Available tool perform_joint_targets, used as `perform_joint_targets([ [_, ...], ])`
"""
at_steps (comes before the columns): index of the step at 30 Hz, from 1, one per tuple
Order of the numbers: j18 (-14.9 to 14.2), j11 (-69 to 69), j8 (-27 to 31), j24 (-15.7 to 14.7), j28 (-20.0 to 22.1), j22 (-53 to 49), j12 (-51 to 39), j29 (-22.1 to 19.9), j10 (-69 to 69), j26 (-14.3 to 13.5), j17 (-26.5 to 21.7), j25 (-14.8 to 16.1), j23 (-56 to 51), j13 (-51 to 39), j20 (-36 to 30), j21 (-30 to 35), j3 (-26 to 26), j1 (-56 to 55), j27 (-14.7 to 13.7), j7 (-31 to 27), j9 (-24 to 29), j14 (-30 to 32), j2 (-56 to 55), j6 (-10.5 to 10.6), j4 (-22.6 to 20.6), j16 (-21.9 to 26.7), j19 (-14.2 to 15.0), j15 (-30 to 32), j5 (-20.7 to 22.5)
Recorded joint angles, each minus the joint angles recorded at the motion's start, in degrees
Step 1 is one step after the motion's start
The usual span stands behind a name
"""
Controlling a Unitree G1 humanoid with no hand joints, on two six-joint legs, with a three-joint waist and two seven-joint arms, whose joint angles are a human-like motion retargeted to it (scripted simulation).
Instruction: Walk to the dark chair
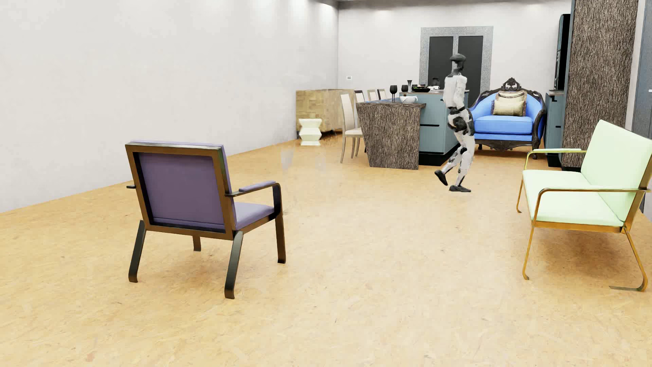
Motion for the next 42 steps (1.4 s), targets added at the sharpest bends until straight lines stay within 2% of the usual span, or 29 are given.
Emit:
perform_joint_targets([
  [2,1.1,-2.3,1.9,-2.9,-2.8,1.7,3.6,-0.5,-14.5,-0.5,-1.5,1.7,-2.9,-2.3,2.6,0.0,1.3,-3.8,-2.5,3.0,-0.3,-1.7,4.4,0.0,0.7,1.2,0.9,-2.0,1.1],
  [4,0.5,-3.7,3.9,-0.5,-7.8,3.6,6.4,-1.5,-37.8,-2.7,-3.0,4.0,-6.7,-3.8,1.1,0.2,2.2,-4.0,-4.5,7.2,-0.8,1.5,7.6,-0.1,0.0,4.1,1.8,-3.9,1.8],
  [5,-1.5,-3.5,4.9,1.5,-10.2,4.6,7.4,-1.8,-50.0,-3.8,-3.4,5.1,-8.6,-4.1,0.3,0.0,2.6,-3.5,-4.9,5.7,-1.0,4.4,8.9,-0.3,-2.6,5.3,2.2,-4.5,1.8],
  [6,-3.7,-1.6,6.2,3.9,-12.5,5.5,8.1,-2.2,-58.7,-4.2,-3.6,6.4,-9.9,-4.5,-0.4,-0.2,2.9,-3.5,-4.8,-0.6,-1.0,6.8,9.5,-0.6,-6.1,5.9,2.5,-5.1,1.8],
  [8,-7.3,9.1,8.1,8.4,-15.5,6.9,8.9,-2.3,-59.4,-4.8,-4.1,8.1,-10.9,-4.4,-1.7,-0.4,3.0,-4.0,-3.9,-13.9,-0.6,10.2,8.9,-1.3,-12.5,5.9,2.1,-4.3,0.4],
  [9,-4.3,15.7,8.8,9.9,-16.2,7.3,9.1,-1.7,-53.9,-5.7,-4.6,8.0,-10.6,-4.3,-1.9,0.1,2.7,-4.0,-3.3,-15.3,-0.3,11.9,8.4,-1.8,-14.4,5.3,1.5,-2.5,-0.9],
  [10,0.0,21.5,9.5,10.9,-16.0,7.3,9.0,-0.7,-48.2,-6.2,-5.3,7.3,-9.8,-4.4,-1.7,1.0,2.4,-4.0,-2.7,-13.3,0.0,9.4,7.9,-2.3,-15.2,4.4,0.5,0.2,-2.6],
  [12,1.5,32.9,9.8,12.5,-12.6,7.0,7.4,-0.3,-41.3,-4.8,-5.2,3.0,-6.9,-4.5,0.2,3.3,2.2,-1.5,-0.5,-9.1,0.6,2.6,5.5,-3.8,-14.7,2.5,-0.2,7.9,-6.4],
  [14,2.2,37.5,5.7,13.2,-8.8,5.8,3.7,-0.7,-42.2,-4.1,-3.4,0.3,-4.3,-3.2,1.4,3.1,1.8,2.6,1.4,-6.1,0.4,0.7,4.1,-5.3,-14.3,1.0,0.2,17.4,-12.6],
  [16,2.9,35.1,-2.4,11.8,-7.8,4.4,-2.0,-1.2,-44.7,-6.5,-1.8,0.7,-4.1,0.1,1.3,1.5,0.7,5.3,1.1,-4.8,-0.5,0.9,6.9,-6.7,-14.6,1.0,-0.2,23.5,-18.9],
  [19,3.1,29.6,-9.8,8.9,-6.8,-2.0,-10.0,-1.7,-47.4,-10.5,-1.8,1.2,-4.1,2.2,-0.7,0.2,-0.8,7.0,0.6,-1.9,-1.4,0.5,10.5,-8.0,-13.9,3.5,-1.8,22.6,-22.6],
  [21,3.0,26.5,-9.3,6.2,-3.6,-8.2,-12.6,-1.3,-49.3,-11.0,-2.8,0.8,-3.3,0.7,-1.0,0.6,-1.2,7.1,0.4,2.4,-1.6,0.1,9.6,-8.4,-11.9,6.0,-2.6,18.7,-22.1],
  [23,2.5,22.9,-8.1,2.0,-1.5,-13.0,-13.2,-1.7,-52.0,-10.2,-3.4,1.1,-3.6,-1.5,0.6,0.7,-1.3,7.3,-0.6,8.2,-1.7,0.7,7.8,-8.2,-8.7,8.5,-1.6,13.9,-21.1],
  [26,1.3,16.8,-5.9,-2.9,-1.8,-16.4,-10.3,-2.2,-55.2,-7.8,-3.8,2.1,-6.9,-3.8,2.8,2.1,-0.7,7.9,-3.4,19.5,-1.9,2.3,4.2,-6.9,-1.8,12.3,3.4,7.0,-18.9],
  [27,0.8,14.5,-9.5,-2.8,-1.8,-16.3,-8.7,-2.3,-55.4,-7.0,-3.9,2.3,-8.7,-3.9,2.2,2.9,-0.1,8.2,-4.4,23.9,-2.0,2.9,3.9,-6.5,1.0,13.6,4.2,4.8,-20.5],
  [28,0.2,12.0,-18.2,-2.2,-2.3,-16.0,-6.9,-2.1,-55.8,-6.8,-4.2,2.4,-10.2,-4.0,1.1,3.7,0.6,8.7,-5.1,28.5,-2.1,3.6,5.1,-6.1,3.8,14.9,3.4,3.5,-24.2],
  [30,-1.2,6.4,-43.2,-0.3,-4.1,-13.9,-4.0,-2.2,-56.7,-7.2,-4.4,2.4,-12.3,-4.0,-1.3,5.3,2.2,10.3,-5.7,38.0,-2.4,5.6,10.4,-5.9,8.6,16.3,-0.8,2.4,-30.2],
  [31,-2.0,4.7,-51.0,0.5,-5.3,-12.6,-2.6,-2.1,-57.4,-7.5,-4.7,1.9,-13.1,-4.0,-2.6,6.5,2.5,11.5,-5.9,42.4,-2.5,6.9,11.4,-6.0,10.6,16.4,-0.5,2.1,-30.5],
  [32,-2.8,4.4,-52.6,1.4,-6.7,-11.4,-1.2,-1.8,-58.3,-8.1,-5.2,1.1,-13.8,-4.3,-3.8,8.0,2.2,13.1,-6.3,46.5,-2.3,8.4,10.4,-6.1,12.1,16.4,2.5,0.6,-29.8],
  [33,-3.7,4.7,-49.7,2.3,-7.7,-10.6,0.5,-1.5,-59.4,-8.8,-5.6,0.3,-14.0,-4.9,-4.3,10.1,1.7,15.0,-7.0,50.3,-2.1,10.0,8.2,-6.3,13.6,16.5,5.9,-1.5,-28.5],
  [34,-4.4,4.9,-45.4,3.3,-7.9,-9.9,2.1,-0.9,-60.1,-8.6,-5.9,-0.3,-14.0,-5.6,-4.3,12.6,1.0,17.2,-7.8,53.4,-1.9,11.1,5.9,-6.5,15.4,16.0,7.3,-3.4,-26.4],
  [35,-4.8,5.5,-41.6,4.2,-7.6,-9.7,3.5,-0.4,-59.6,-7.2,-6.1,-0.8,-13.9,-6.6,-3.5,15.1,0.6,18.8,-8.5,55.0,-1.7,9.7,3.9,-6.4,17.7,14.8,6.2,-5.2,-24.0],
  [36,-4.2,5.7,-38.3,4.2,-6.3,-9.7,5.4,0.1,-57.8,-5.5,-6.3,-1.4,-14.0,-7.4,-1.9,17.5,0.6,19.2,-8.9,53.2,-1.5,4.9,2.5,-6.3,19.9,12.7,5.2,-6.7,-21.3],
  [37,-0.4,4.7,-34.7,3.2,-5.0,-9.6,7.1,0.2,-53.8,-4.2,-6.5,-1.6,-14.5,-7.9,0.2,19.5,1.3,17.0,-9.4,44.4,-1.2,-0.6,1.9,-6.0,20.9,9.9,4.3,-7.4,-18.1],
  [38,3.7,2.4,-30.7,1.7,-4.2,-9.3,8.6,0.3,-47.4,-3.2,-6.9,-1.5,-15.2,-8.2,2.6,21.2,2.7,12.0,-9.9,28.8,-0.8,-3.6,1.9,-5.7,18.6,6.6,3.5,-7.3,-14.9],
  [39,1.6,-0.3,-26.6,0.0,-4.1,-9.1,10.3,0.4,-41.0,-3.0,-7.3,-1.1,-16.2,-8.6,4.5,22.7,4.0,6.6,-10.3,12.9,-0.6,-5.1,2.3,-5.5,12.6,3.5,3.0,-6.9,-12.0],
  [40,-0.3,-2.9,-22.6,-1.2,-4.8,-9.1,12.1,0.6,-35.8,-3.4,-8.1,-0.8,-17.2,-9.2,5.6,24.5,5.0,2.5,-10.7,0.5,-0.7,-5.9,2.9,-5.4,4.7,0.7,2.6,-6.3,-9.6],
  [41,-1.7,-4.9,-18.5,-1.7,-5.9,-9.6,14.2,0.9,-31.9,-4.6,-9.0,-0.3,-18.5,-10.3,6.0,26.6,5.6,-0.5,-11.3,-6.4,-0.8,-6.4,3.4,-5.2,-2.4,-1.7,2.3,-5.9,-7.6],
  [42,-2.6,-6.3,-14.3,-2.0,-7.3,-10.3,16.5,1.3,-29.2,-6.5,-10.0,0.3,-19.8,-11.7,6.1,29.0,6.0,-3.1,-12.0,-8.9,-0.9,-6.5,3.9,-4.9,-7.2,-3.6,2.0,-5.9,-5.7],
])
